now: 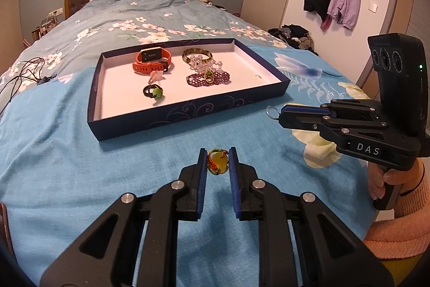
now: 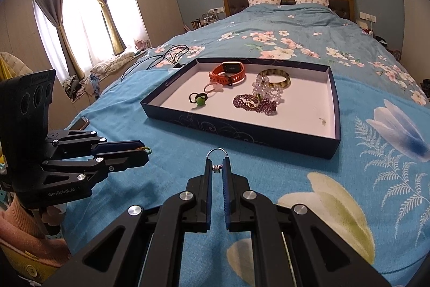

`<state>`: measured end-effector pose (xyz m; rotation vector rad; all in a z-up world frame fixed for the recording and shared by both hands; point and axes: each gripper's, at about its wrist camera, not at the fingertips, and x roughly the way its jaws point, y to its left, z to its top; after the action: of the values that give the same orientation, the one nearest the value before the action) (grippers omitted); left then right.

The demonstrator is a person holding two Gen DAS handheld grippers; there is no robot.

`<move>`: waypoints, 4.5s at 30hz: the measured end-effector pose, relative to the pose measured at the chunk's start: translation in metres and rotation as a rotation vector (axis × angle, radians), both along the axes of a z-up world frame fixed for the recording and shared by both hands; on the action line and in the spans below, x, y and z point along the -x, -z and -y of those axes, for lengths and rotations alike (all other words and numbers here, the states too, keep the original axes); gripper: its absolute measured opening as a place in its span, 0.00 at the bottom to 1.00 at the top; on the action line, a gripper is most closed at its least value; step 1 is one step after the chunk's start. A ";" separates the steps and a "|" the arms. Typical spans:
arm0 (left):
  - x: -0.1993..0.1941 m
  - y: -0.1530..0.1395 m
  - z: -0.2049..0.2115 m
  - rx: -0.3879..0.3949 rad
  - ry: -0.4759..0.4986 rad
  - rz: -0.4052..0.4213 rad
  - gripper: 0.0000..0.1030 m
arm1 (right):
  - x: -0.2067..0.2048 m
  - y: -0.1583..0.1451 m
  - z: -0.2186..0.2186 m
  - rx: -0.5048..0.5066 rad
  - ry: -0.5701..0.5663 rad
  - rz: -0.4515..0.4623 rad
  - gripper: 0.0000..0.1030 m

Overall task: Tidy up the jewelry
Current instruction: 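Grasp the yellow ring with the left gripper while the right gripper grasps the silver ring, then carry the yellow ring and silver ring over the tray box with both grippers, then lower both rings into the box and open both grippers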

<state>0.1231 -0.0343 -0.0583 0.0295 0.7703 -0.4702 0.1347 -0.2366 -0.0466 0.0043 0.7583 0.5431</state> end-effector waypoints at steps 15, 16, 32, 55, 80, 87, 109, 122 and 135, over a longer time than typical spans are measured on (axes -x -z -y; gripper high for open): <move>0.000 -0.016 -0.007 -0.003 -0.034 0.053 0.16 | -0.005 -0.009 -0.002 -0.017 0.000 0.027 0.05; 0.000 -0.017 -0.007 -0.003 -0.036 0.055 0.16 | -0.006 -0.009 -0.003 -0.017 0.000 0.029 0.05; -0.006 -0.029 -0.010 -0.003 -0.059 0.088 0.16 | -0.014 -0.019 -0.006 -0.021 0.001 0.060 0.05; -0.017 -0.038 -0.018 -0.003 -0.089 0.106 0.16 | -0.026 -0.025 -0.005 -0.025 0.004 0.073 0.05; -0.039 -0.043 -0.017 -0.004 -0.102 0.116 0.16 | -0.046 -0.029 -0.005 -0.021 0.008 0.078 0.05; -0.046 -0.042 -0.017 -0.006 -0.113 0.118 0.16 | -0.055 -0.027 -0.006 -0.015 0.007 0.073 0.05; -0.076 -0.029 -0.011 -0.022 -0.123 0.075 0.16 | -0.082 -0.015 -0.012 0.024 0.013 0.024 0.05; -0.093 -0.019 -0.010 -0.033 -0.141 0.048 0.16 | -0.090 -0.009 -0.014 0.034 0.013 0.007 0.05; -0.106 -0.004 -0.012 -0.042 -0.157 0.008 0.16 | -0.101 0.003 -0.020 0.077 0.006 -0.029 0.06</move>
<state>0.2287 -0.0225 -0.0543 0.0094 0.7676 -0.3044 0.2358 -0.2162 -0.0495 -0.0567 0.8066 0.5093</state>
